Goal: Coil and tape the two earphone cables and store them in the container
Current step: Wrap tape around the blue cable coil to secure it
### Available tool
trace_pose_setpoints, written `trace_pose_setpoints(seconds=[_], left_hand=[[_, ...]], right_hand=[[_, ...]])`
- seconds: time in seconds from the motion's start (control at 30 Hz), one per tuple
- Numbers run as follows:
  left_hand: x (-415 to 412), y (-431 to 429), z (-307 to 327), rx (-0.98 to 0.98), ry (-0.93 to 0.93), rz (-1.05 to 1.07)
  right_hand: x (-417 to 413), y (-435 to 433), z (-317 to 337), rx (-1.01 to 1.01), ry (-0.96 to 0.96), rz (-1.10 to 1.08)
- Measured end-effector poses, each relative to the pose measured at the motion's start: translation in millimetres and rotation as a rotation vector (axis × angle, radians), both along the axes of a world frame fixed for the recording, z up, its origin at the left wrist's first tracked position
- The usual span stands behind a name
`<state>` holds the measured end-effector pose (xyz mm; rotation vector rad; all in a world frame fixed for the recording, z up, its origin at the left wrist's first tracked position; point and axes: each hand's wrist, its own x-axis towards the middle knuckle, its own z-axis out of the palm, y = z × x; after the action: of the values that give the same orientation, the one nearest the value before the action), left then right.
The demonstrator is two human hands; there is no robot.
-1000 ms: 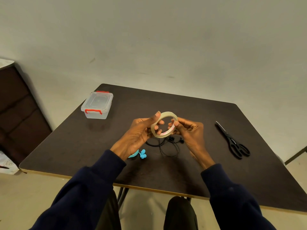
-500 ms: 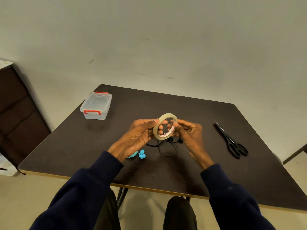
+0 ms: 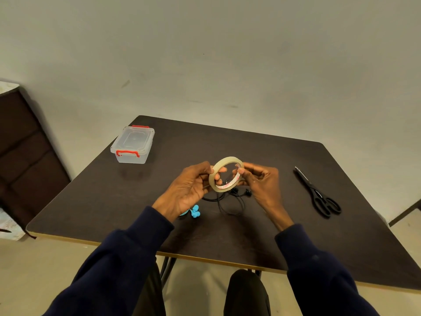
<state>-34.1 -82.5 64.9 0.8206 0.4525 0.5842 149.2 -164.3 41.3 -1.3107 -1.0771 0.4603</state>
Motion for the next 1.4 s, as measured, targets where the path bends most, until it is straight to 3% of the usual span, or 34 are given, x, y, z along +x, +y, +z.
trace_pose_setpoints(seconds=[0.67,0.8,0.93,1.03,1.2,1.4], left_hand=[[2,8,-7,0.096,0.043,-0.065],[1,13,-12,0.280,0.073,-0.046],[2,19,-16,0.590,0.241,-0.004],[3,20,-16,0.762,0.272,0.027],[2,19,-18,0.771,0.224,0.145],[2,20,-21,0.672,0.278,0.083]], right_hand=[[2,3,-6,-0.019,-0.032,-0.014],[2,0,-4,-0.040,-0.140,0.017],[4,-4,3,-0.054,-0.231,0.180],[3,-2,8,-0.057,-0.330,0.149],[6,-3,6,-0.022,-0.340,0.085],[4,-4,6,0.002,-0.385,0.099]])
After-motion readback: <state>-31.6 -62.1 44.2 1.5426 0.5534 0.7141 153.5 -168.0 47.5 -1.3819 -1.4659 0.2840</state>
